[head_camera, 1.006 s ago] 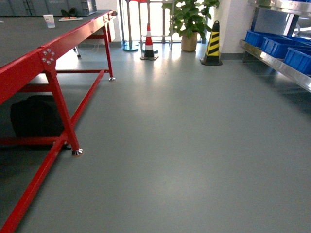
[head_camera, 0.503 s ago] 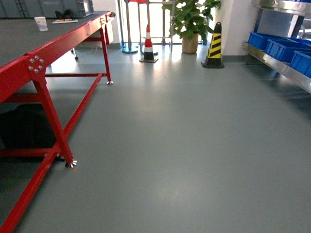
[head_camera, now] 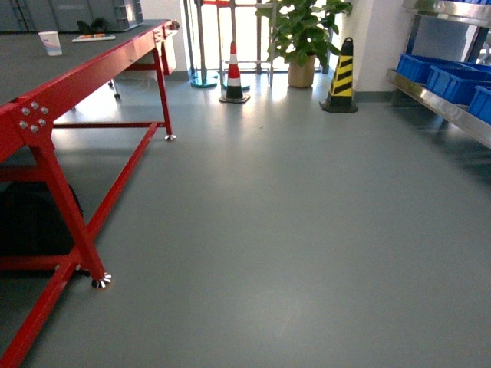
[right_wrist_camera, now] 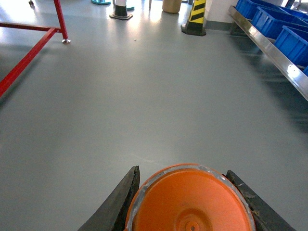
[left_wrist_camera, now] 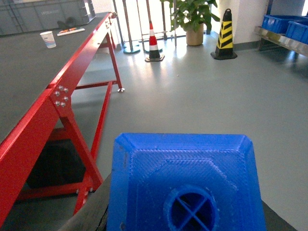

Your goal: Sort blue parts and orange caps into right shelf containers

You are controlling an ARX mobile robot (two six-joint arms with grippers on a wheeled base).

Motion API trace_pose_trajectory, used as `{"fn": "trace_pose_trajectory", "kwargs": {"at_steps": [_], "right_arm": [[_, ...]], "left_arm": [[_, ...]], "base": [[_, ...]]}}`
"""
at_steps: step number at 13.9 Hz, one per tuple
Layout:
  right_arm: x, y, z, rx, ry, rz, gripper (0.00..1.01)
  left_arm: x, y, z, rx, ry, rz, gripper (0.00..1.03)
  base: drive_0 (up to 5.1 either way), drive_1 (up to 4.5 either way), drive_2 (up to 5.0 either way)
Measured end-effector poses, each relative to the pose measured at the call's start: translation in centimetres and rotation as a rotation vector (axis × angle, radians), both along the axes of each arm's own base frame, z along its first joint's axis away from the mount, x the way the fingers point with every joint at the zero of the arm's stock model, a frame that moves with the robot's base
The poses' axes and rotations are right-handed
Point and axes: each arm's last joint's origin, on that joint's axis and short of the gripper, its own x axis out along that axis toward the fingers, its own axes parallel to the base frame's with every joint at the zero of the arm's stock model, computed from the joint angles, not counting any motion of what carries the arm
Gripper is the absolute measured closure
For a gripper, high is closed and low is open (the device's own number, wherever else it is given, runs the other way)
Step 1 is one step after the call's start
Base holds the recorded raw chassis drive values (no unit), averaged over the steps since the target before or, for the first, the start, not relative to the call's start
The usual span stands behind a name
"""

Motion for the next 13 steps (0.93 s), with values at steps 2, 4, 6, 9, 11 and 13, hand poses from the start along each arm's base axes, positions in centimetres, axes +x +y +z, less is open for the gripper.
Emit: {"fn": "trace_pose_trajectory", "kwargs": {"at_steps": [2, 4, 6, 9, 11, 13], "right_arm": [[0.00, 0.02, 0.02, 0.001, -0.001, 0.002, 0.58], [0.00, 0.00, 0.00, 0.000, 0.000, 0.000, 0.58], [0.00, 0.01, 0.00, 0.000, 0.000, 0.001, 0.58], [-0.01, 0.01, 0.04, 0.001, -0.002, 0.002, 0.58], [0.00, 0.00, 0.09, 0.000, -0.006, -0.001, 0.58], [0.00, 0.00, 0.05, 0.001, -0.003, 0.000, 0.58]], "left_arm": [[0.00, 0.00, 0.01, 0.000, -0.001, 0.000, 0.59], [0.00, 0.00, 0.00, 0.000, 0.000, 0.000, 0.59], [0.00, 0.00, -0.01, 0.000, 0.001, 0.000, 0.59], [0.00, 0.03, -0.01, 0.000, 0.001, 0.003, 0.59], [0.00, 0.02, -0.01, 0.000, 0.002, 0.001, 0.59], [0.00, 0.02, -0.01, 0.000, 0.001, 0.001, 0.59]], "base": [[-0.1, 3.95, -4.2], [-0.1, 3.95, -4.2], [0.1, 4.14, -4.0], [0.1, 4.14, -4.0], [0.1, 4.14, -4.0], [-0.5, 3.44, -4.4]]}}
